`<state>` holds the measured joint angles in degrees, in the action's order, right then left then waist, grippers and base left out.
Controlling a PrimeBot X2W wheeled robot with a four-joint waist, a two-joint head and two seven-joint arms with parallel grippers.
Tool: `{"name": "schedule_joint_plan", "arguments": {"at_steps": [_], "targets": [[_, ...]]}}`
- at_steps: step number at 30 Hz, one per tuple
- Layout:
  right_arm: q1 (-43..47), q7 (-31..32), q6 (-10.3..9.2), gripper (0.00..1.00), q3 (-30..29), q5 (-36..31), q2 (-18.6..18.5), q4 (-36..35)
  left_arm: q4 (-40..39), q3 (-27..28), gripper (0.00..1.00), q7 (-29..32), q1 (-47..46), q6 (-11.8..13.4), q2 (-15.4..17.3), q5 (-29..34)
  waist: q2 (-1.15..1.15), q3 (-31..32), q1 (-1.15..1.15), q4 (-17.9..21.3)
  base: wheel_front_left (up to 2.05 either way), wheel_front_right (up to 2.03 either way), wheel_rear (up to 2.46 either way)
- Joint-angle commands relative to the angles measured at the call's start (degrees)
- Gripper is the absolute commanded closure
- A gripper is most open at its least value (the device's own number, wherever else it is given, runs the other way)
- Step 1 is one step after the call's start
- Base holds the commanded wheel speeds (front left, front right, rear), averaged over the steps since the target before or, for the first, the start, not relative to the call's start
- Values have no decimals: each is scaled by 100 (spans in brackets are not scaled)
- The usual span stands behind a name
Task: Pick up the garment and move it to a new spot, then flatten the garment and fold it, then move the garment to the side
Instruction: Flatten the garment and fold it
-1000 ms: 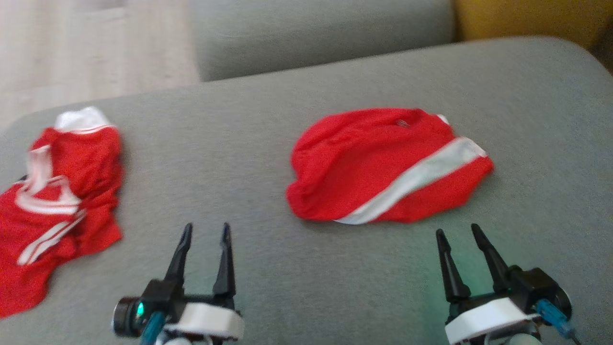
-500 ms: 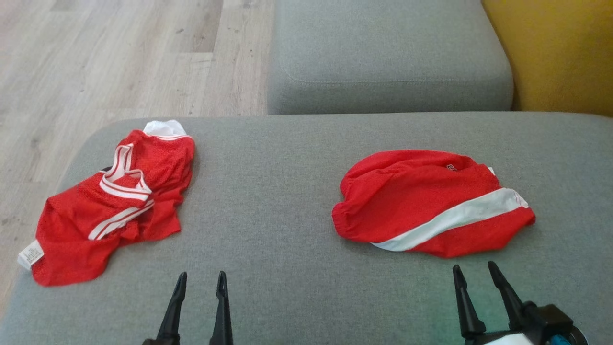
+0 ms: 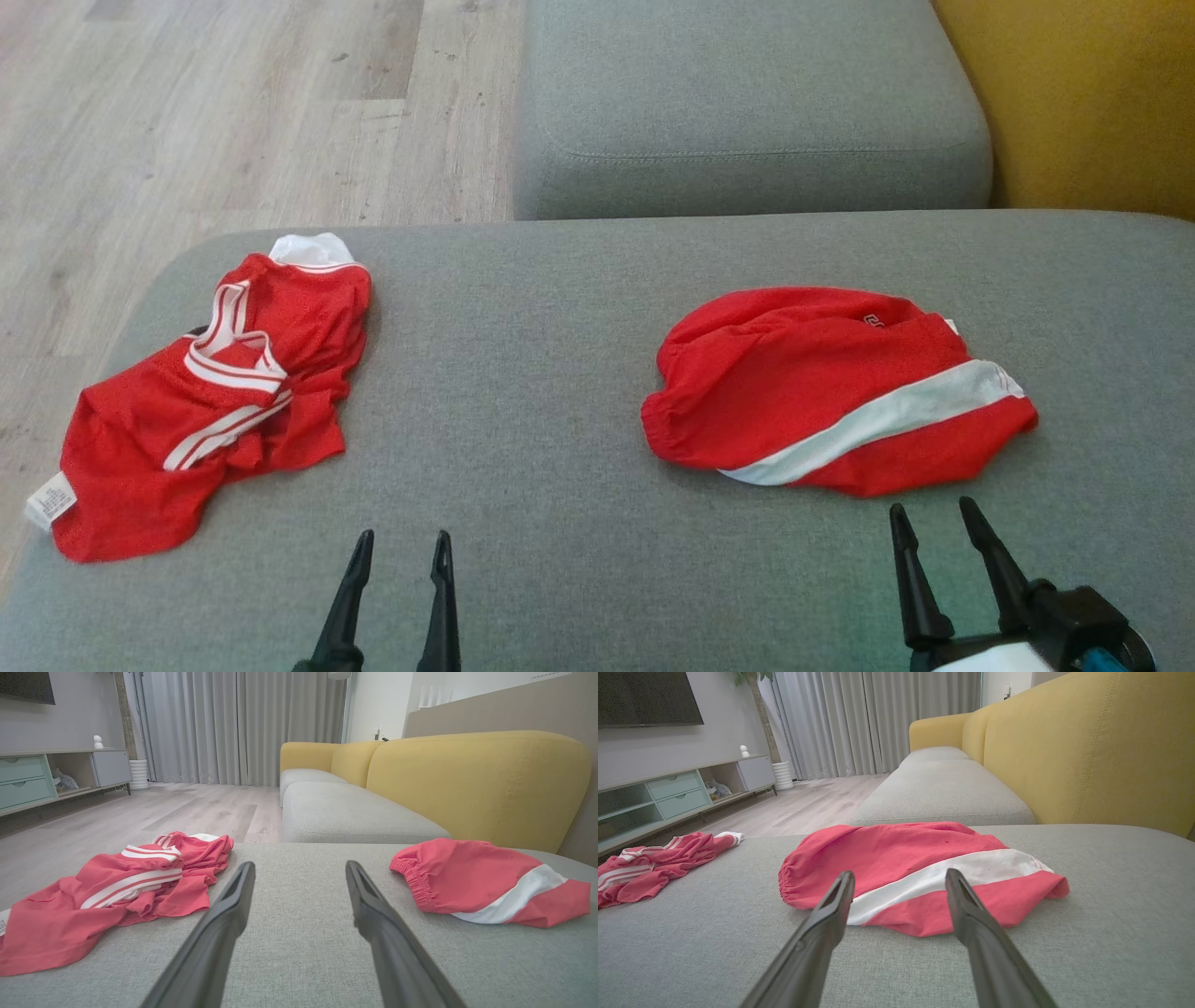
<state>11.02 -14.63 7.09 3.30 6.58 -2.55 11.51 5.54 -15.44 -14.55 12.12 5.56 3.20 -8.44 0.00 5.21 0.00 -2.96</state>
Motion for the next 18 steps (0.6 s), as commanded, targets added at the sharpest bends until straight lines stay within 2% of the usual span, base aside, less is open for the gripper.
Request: {"name": "schedule_joint_plan", "arguments": {"at_steps": [1, 9, 18], "targets": [[-258, -37, 40, 0, 111, 13, -32, -216, -139, 120, 0, -44, -316, 39, -32, 58, 0, -3, 0, 1, 0, 0, 0], [-296, -37, 40, 0, 182, 15, -32, -216, 27, -19, 0, -45, -364, -93, -32, 155, 0, -22, 0, 105, 0, 0, 0], [-475, -37, 40, 0, 372, -92, -32, -340, 1104, -575, 0, -45, -1377, -733, -32, -70, 0, -410, 0, 721, 0, 0, 0]]}}
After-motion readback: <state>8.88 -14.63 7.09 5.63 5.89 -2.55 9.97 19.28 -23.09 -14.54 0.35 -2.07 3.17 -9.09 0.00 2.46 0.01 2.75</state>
